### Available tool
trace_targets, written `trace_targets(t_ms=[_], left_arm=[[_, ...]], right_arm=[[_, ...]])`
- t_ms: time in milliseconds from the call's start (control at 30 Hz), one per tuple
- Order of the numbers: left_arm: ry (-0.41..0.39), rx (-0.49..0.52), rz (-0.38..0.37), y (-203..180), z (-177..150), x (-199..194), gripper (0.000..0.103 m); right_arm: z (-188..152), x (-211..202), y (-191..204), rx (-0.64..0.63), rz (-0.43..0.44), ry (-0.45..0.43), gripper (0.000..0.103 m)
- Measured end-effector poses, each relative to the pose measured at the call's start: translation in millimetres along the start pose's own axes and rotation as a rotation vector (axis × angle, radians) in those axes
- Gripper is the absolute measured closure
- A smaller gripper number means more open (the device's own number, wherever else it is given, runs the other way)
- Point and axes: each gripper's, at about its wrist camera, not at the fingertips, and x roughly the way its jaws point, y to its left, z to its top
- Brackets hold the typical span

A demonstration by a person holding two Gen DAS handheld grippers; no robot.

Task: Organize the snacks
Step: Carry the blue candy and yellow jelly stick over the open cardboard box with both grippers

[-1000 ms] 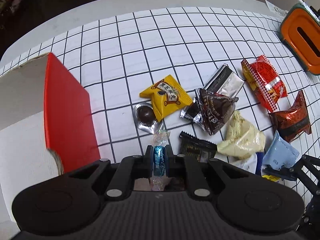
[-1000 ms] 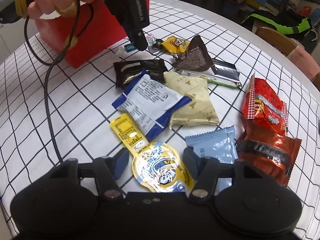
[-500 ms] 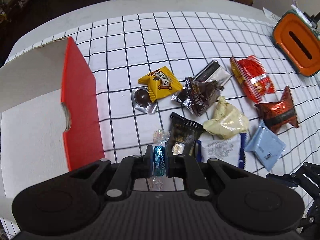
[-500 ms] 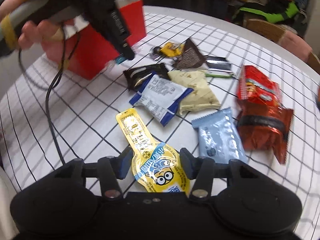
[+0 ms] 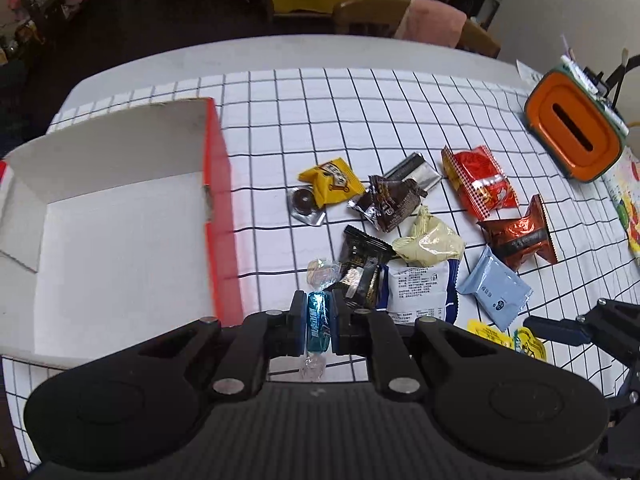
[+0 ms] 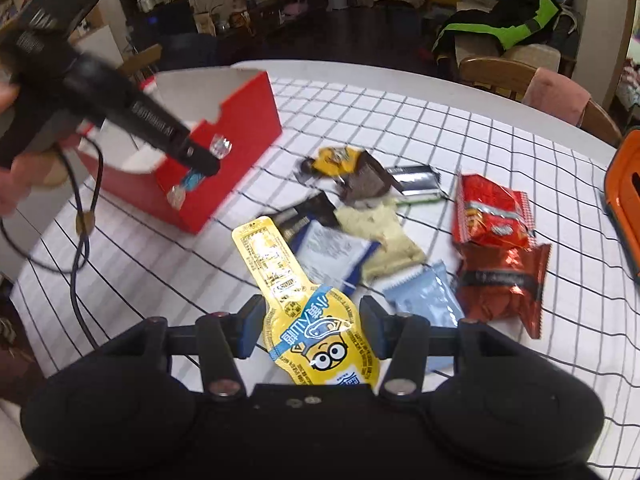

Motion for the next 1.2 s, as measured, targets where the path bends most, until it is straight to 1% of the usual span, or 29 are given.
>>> trace_targets(t_ms=[167,300,467,667,933,1200], left_arm=[[-0.014,-0.003,0.013,16.3,-0.8,-16.8,0.092],[-0.035,0.004,0.008,34.6,1.8,-27.5,0.092],[-0.059,0.019,0.004,65.1,6.1,-37.4,0.092],[-0.072,0.033,0.008,105.0,11.3,-44.2,0.092],[-0.077,0.032,0.038,159.9,18.4,-43.2,0.092],[-0.044,0.024,0.078,205.7,20.2,-24.5,0.092]], right_arm=[[26.4,-1.6,18.8,0.02,0.003,-0.006,0.052],[50.7,0.7,38.3,0.024,-0.006,-0.009,0.052],[80.6,10.0,62.6,0.042,-0.036,-0.014,0.052],[108.7,29.0,95.5,0.038,-0.056,-0.006,0.052],[144.2,61.6,136.3,0.027,-0.074,-0.001,0.052],[172.7,103.1,169.2,0.005,-0.107,0.015,0.052]])
